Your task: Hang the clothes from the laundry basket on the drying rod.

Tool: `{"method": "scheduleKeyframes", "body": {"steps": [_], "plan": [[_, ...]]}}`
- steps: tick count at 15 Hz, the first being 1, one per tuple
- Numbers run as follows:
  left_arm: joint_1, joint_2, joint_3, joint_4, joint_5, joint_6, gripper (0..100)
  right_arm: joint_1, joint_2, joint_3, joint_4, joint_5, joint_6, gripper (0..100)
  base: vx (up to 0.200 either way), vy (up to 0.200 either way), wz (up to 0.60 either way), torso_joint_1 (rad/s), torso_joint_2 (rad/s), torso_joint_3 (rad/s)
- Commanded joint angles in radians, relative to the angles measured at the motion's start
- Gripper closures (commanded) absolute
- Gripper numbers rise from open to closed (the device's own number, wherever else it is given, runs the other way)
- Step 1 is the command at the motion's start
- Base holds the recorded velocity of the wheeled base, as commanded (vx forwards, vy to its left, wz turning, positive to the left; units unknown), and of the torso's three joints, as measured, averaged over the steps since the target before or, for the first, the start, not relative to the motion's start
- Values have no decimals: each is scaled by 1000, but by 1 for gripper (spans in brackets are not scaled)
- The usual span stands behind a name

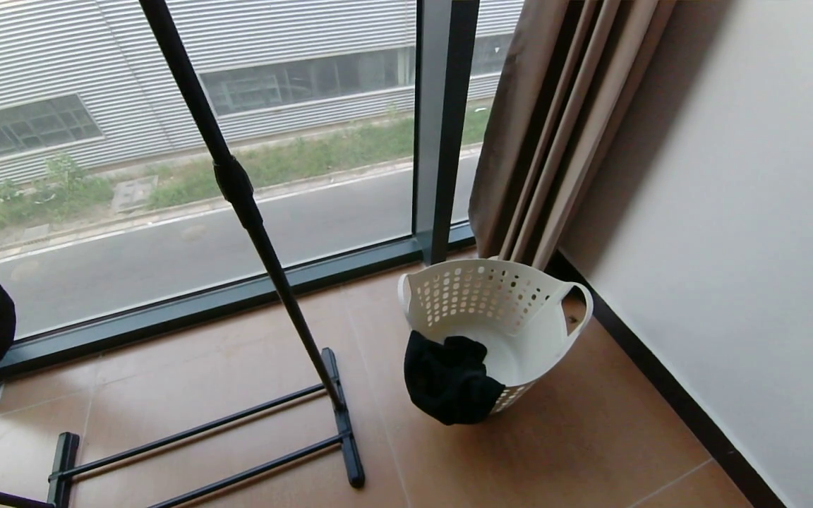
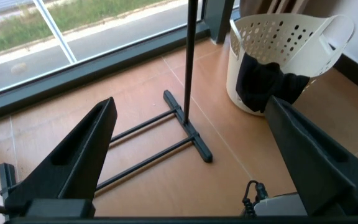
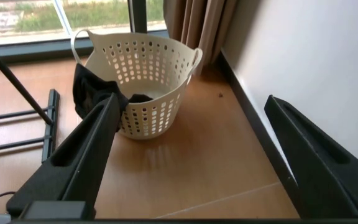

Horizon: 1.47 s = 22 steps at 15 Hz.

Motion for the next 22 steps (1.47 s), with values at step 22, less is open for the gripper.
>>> {"method": "scheduleKeyframes", "body": {"steps": [22], "plan": [[1,1,1,-2,1,-2,0,284,1394,-751,-124,34,-195,0,0,0,0,2,1,-89]]}}
